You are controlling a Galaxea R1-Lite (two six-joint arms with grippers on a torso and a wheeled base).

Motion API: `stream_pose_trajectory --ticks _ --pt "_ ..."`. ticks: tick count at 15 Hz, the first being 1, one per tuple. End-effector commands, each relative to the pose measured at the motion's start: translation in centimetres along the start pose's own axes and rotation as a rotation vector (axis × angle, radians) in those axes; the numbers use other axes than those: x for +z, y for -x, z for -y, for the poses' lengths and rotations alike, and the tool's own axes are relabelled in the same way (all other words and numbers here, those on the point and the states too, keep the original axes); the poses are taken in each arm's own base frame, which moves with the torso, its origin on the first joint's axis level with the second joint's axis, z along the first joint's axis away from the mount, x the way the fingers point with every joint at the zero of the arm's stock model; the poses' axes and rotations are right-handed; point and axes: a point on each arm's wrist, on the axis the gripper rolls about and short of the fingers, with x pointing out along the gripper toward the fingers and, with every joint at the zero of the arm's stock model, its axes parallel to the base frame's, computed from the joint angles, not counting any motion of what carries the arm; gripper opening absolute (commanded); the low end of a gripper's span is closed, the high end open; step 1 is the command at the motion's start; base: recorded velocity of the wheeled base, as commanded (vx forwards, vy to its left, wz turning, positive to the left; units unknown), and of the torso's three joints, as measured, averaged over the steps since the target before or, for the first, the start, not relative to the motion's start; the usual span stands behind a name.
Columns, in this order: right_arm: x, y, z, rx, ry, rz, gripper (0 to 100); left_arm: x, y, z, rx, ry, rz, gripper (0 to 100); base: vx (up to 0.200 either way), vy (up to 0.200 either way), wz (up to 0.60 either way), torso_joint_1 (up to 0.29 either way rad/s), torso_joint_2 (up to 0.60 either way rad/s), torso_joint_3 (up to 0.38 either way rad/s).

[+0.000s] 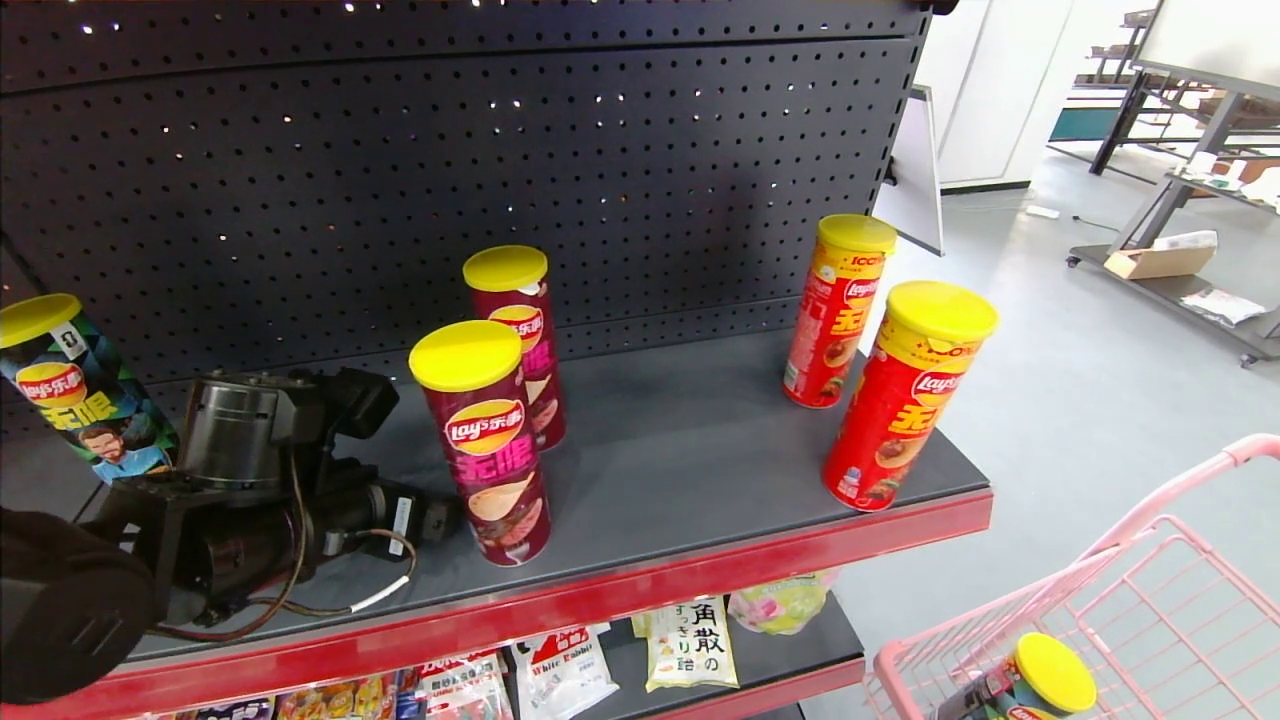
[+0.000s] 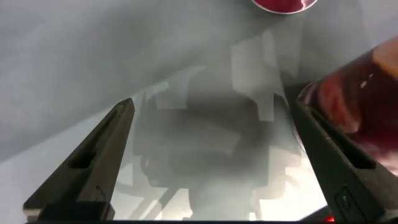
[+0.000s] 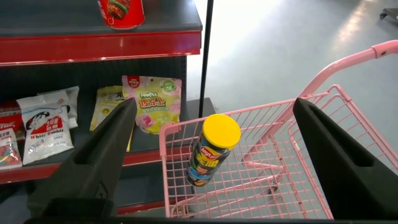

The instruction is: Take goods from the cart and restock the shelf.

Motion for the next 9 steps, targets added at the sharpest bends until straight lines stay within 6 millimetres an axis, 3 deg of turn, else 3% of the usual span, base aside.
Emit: stream_pose_trajectory --ticks 1,9 --pt "0.01 -0.01 0.00 0.000 -0.001 -0.001 100 0.24 -0.54 0.17 0.000 0.003 -0.002 100 0.000 0.000 0.00 0.000 0.00 0.000" --pt "0.00 0.00 0.00 0.000 0.001 0.001 100 0.96 -1.41 0.23 0.003 0.003 0.007 100 0.000 0.000 0.00 0.000 0.00 0.000"
